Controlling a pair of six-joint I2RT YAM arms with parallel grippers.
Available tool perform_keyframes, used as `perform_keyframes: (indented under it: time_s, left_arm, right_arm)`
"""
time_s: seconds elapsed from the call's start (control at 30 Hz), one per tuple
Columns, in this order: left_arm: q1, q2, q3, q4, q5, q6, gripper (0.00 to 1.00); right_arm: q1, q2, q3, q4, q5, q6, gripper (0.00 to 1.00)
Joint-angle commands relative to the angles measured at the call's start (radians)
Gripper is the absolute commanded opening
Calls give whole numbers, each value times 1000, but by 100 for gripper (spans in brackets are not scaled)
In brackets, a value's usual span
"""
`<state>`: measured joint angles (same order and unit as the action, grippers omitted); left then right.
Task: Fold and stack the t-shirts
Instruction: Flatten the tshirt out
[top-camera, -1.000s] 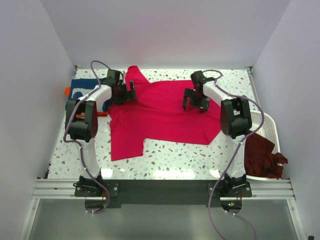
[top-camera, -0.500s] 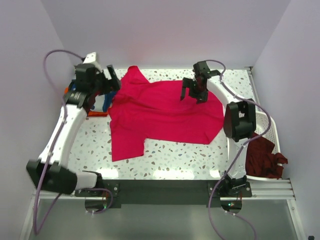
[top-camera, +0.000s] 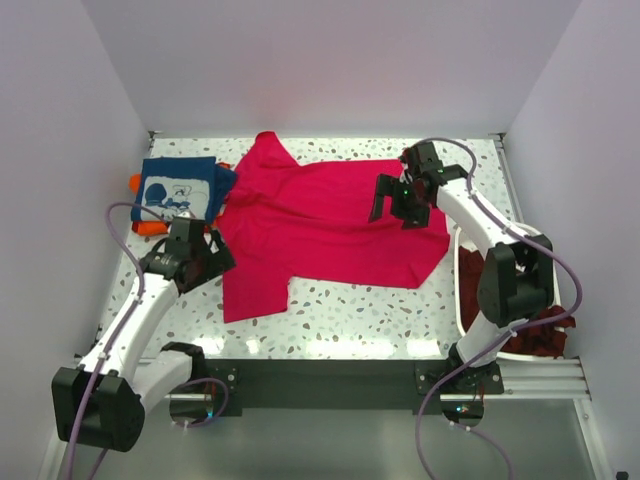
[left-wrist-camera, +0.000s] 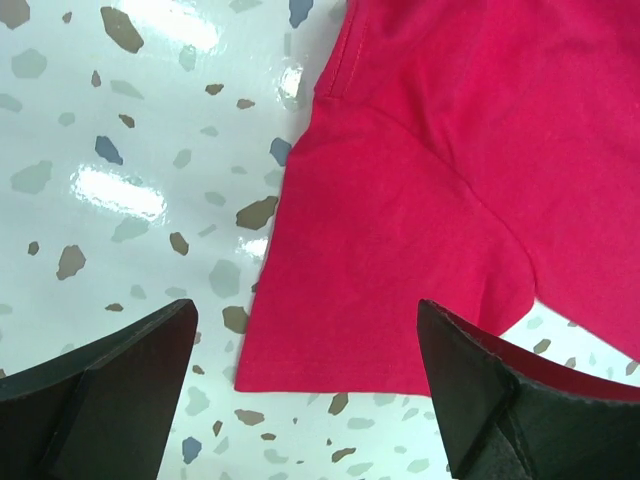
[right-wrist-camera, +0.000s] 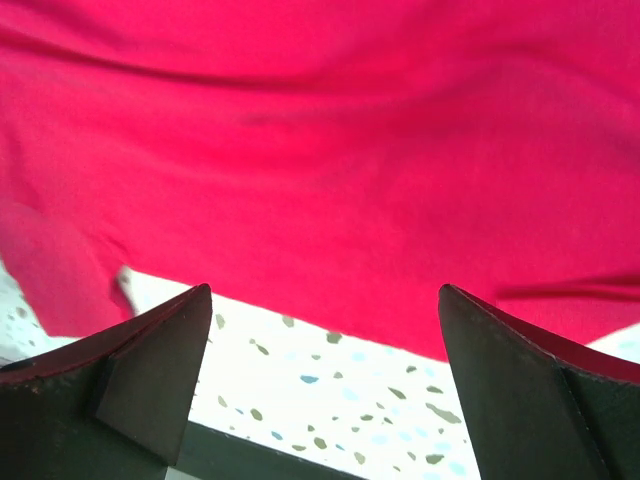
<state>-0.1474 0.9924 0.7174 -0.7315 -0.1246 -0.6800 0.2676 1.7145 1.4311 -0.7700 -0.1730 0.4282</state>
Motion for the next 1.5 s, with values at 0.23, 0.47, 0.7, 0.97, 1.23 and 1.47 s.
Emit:
perform_keyframes:
  time_s: [0.23,0.47,0.7,0.97,1.23,1.47]
  left_arm:
    - [-98,72,-58,15,-49,-114,85]
    - [-173,75,-90,-49,-107,-171,78]
    - [-201,115,-96,-83,-136,-239,75]
    - [-210,126,-145,-77,-122,-320,69]
    - [-239,164,-153,-68,-135,-354,60]
    - [-245,187,-196,-26,-119,-369,50]
  right_arm:
    - [-2,-124,-162,6,-37,-51,98]
    - [-2,-124,-192,51,-82,-3,98]
    - [-1,-153,-239,58,-72,-6,98]
    - [-2,-179,-287,61,-69,-5,98]
    - [-1,-174,-273,49,-62,-11,98]
    - [-2,-179,-273,43,-49,-14,98]
